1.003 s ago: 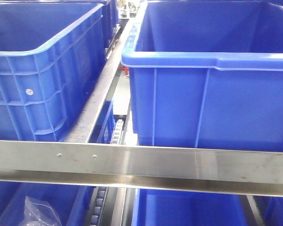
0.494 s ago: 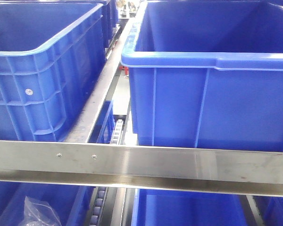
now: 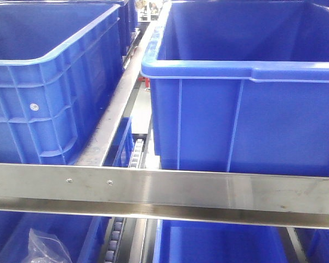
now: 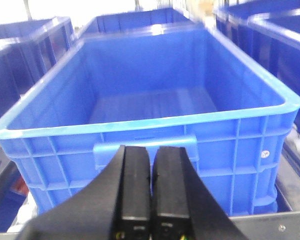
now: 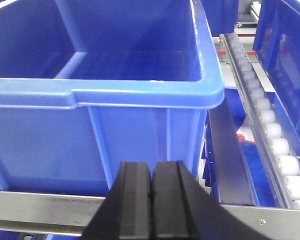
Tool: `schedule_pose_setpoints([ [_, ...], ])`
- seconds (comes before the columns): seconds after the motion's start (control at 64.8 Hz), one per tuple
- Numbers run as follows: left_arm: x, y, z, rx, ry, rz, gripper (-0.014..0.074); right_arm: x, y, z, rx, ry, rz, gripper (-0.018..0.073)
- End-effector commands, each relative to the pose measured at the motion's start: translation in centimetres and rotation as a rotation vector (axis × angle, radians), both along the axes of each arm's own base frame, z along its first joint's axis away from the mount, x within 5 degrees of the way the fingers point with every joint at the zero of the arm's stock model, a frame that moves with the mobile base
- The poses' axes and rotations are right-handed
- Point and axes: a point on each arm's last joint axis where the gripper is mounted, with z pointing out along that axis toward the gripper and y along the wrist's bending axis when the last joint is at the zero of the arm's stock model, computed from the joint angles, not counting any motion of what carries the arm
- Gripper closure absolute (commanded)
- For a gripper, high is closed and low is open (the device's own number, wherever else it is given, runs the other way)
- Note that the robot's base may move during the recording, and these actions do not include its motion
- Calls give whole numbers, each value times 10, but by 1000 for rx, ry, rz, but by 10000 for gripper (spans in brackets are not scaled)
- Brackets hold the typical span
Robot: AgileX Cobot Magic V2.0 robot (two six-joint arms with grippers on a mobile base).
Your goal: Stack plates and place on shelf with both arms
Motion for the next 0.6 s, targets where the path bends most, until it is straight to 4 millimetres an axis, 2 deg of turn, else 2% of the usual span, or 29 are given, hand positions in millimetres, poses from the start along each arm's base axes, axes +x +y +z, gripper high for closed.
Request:
schedule_pose_setpoints([
  [0.0, -4, 0, 8, -41, -102, -5, 514, -1, 0, 9, -11, -107, -2, 511],
  [0.586, -6, 1, 5, -39, -79, -4, 514, -1, 0, 9, -11, -106, -2, 511],
])
